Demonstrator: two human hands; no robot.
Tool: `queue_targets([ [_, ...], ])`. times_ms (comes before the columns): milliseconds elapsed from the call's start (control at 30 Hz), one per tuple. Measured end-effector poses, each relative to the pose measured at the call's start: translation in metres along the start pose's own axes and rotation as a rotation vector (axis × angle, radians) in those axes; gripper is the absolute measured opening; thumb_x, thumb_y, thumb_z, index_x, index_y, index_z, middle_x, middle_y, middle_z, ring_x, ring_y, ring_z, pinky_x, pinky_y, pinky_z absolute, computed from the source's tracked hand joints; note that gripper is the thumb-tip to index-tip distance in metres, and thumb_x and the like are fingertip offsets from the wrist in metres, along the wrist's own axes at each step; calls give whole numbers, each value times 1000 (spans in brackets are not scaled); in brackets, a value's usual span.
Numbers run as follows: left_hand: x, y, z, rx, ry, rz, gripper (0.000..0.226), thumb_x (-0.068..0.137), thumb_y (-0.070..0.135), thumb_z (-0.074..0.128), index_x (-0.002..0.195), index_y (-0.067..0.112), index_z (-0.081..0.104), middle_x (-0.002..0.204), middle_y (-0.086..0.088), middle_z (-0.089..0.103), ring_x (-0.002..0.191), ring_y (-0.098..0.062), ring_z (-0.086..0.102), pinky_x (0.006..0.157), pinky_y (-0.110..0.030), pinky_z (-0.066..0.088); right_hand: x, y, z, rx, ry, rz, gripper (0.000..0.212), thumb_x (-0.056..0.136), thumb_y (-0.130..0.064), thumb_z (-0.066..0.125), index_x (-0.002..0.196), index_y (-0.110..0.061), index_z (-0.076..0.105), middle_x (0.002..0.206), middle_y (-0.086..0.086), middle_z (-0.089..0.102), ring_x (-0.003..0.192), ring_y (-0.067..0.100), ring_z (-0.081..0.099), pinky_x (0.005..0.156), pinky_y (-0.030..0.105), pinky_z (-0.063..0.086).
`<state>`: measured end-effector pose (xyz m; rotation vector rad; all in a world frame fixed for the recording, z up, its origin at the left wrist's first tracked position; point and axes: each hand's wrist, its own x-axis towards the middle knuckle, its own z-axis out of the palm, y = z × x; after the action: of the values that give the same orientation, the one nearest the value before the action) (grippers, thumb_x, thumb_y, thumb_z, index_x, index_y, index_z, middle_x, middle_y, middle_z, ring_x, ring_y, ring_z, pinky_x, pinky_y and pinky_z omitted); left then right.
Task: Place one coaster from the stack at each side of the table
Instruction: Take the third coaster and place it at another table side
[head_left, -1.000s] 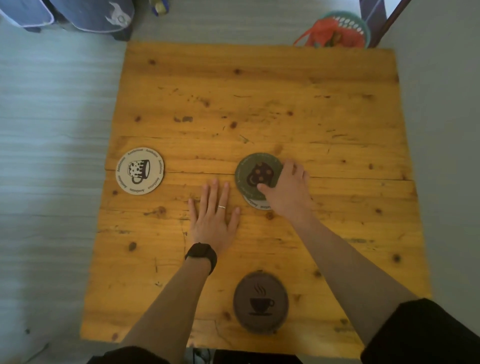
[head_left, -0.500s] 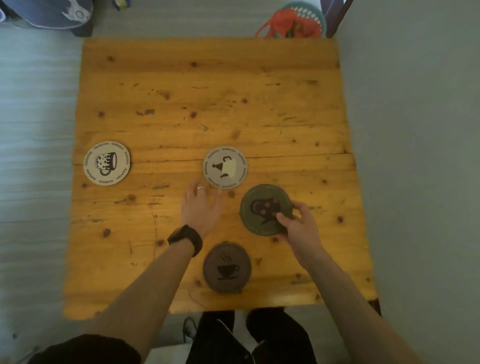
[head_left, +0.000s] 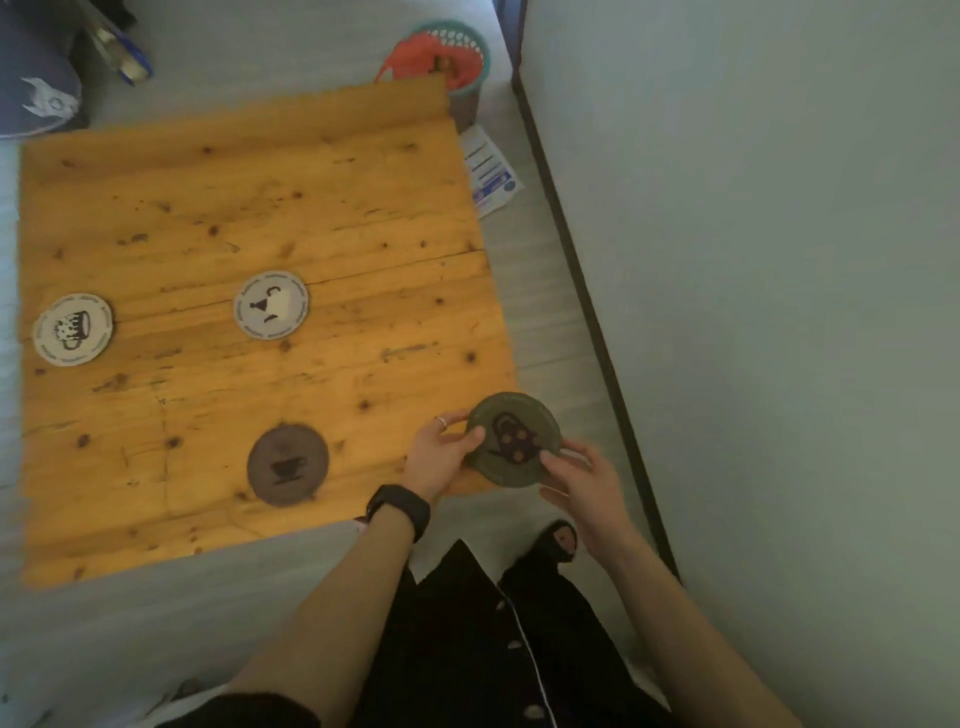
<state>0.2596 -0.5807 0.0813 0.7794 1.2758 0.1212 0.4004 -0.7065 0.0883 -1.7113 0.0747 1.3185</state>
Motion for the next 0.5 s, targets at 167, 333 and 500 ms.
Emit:
queue_targets([
  [167, -14, 1, 55, 75, -35, 42, 30, 91, 11, 66, 121, 14, 61, 102, -17, 74, 95, -32, 72, 87, -50, 58, 7, -24, -76, -227, -99, -70, 38, 94, -17, 67, 131, -17, 58, 111, 5, 73, 94, 16, 72, 65, 22, 58],
  [333, -10, 3, 77, 109, -44, 41, 37, 91, 7, 66, 127, 13, 59, 103, -13, 74, 89, -23, 75, 79, -41, 61, 28, -36, -97, -428, -56, -136, 23, 93, -14, 68, 113, -22, 61, 105, 4, 73, 85, 15, 74, 61, 21, 58],
  [500, 7, 11, 76, -73, 6, -2, 43, 88, -5, 64, 127, 10, 57, 115, -19, 69, 105, -33, 68, 92, -51, 55, 62, -57, -88, -524, -110, -125, 23, 92, -13, 69, 110, -23, 61, 104, 4, 75, 82, 19, 75, 66, 29, 62],
])
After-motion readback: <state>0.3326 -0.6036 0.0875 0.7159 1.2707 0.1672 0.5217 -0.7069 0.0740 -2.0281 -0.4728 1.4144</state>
